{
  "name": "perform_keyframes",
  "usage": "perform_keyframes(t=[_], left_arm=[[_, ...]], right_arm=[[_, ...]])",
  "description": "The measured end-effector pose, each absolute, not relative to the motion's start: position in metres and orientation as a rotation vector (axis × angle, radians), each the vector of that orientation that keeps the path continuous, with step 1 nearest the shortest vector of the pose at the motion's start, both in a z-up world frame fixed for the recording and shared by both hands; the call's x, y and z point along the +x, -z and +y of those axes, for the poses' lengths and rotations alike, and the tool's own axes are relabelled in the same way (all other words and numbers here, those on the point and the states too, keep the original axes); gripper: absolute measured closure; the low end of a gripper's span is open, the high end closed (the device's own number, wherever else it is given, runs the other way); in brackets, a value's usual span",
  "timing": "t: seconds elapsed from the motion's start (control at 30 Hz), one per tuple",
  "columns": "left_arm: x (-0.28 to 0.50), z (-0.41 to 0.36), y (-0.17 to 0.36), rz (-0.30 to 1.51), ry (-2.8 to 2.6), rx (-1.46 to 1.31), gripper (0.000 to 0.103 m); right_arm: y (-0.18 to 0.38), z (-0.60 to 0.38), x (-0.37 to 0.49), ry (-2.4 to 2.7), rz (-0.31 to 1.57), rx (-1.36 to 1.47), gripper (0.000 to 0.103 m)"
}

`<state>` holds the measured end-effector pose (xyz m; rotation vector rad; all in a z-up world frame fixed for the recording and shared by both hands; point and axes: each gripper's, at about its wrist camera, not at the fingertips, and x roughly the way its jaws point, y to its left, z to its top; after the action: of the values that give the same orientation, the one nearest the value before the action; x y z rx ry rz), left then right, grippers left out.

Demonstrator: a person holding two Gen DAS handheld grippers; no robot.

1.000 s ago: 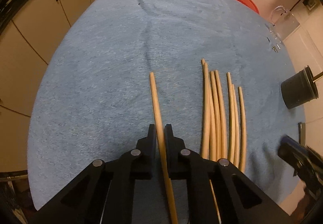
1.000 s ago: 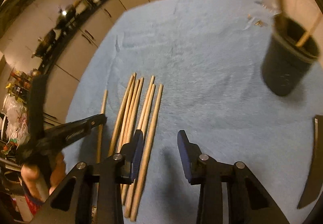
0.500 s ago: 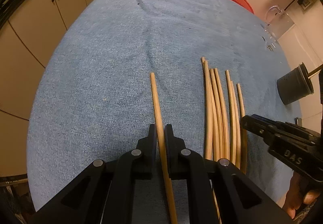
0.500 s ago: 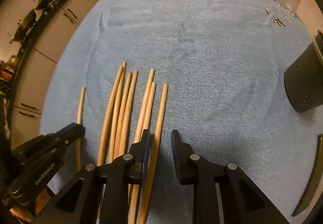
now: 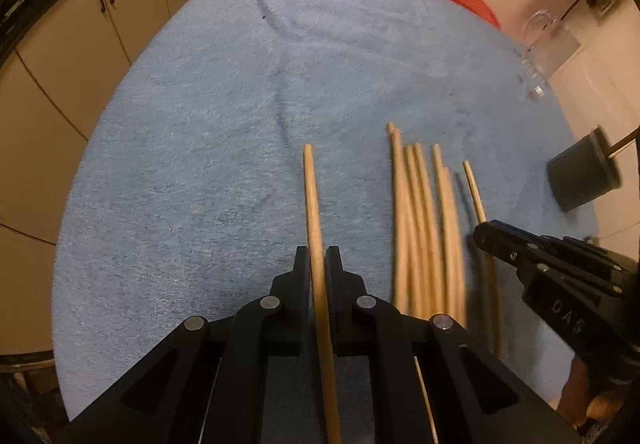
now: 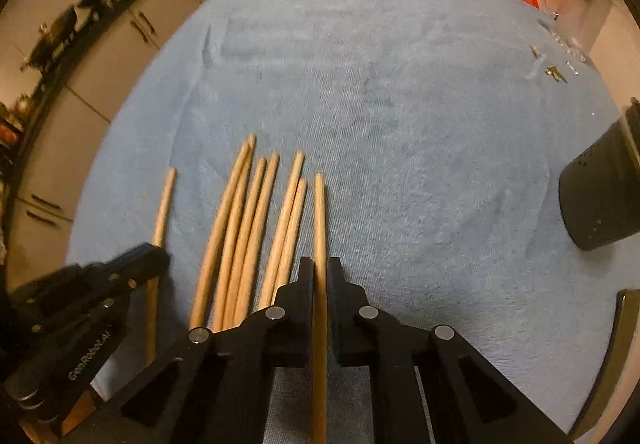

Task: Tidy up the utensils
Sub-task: 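Close the left gripper on a chopstick while the right gripper grasps another chopstick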

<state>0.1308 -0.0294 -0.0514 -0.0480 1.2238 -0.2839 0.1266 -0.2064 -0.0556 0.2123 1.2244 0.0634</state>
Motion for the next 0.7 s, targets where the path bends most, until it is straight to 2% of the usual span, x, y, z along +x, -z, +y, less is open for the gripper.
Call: perform_keyframes(t=[0.17, 0.4, 0.53, 0.63, 0.7], left_arm=[[0.122, -0.022, 0.019, 1.124, 0.304, -0.085, 0.096], [0.098, -0.015, -0.034, 0.961, 0.341, -0.086, 0.096], [0.104, -0.018, -0.031, 1.018, 0.321, -0.05, 0.096], [0.117, -0.022, -0.014, 1.092, 0.28, -0.016, 0.092], [0.126, -0.023, 0.0, 1.154, 0.289, -0.031, 0.08]], right_arm=[[0.018, -0.222, 0.109, -0.13, 1.079, 0.291, 0.096], [-0.035, -0.225, 0.066, -0.152, 0.862, 0.259, 0.096], [-0.043, -0.219, 0.05, -0.153, 0.825, 0.259, 0.096], [-0.045, -0.217, 0.05, -0.154, 0.823, 0.261, 0.096], [-0.044, -0.22, 0.052, -0.16, 0.826, 0.266, 0.096]])
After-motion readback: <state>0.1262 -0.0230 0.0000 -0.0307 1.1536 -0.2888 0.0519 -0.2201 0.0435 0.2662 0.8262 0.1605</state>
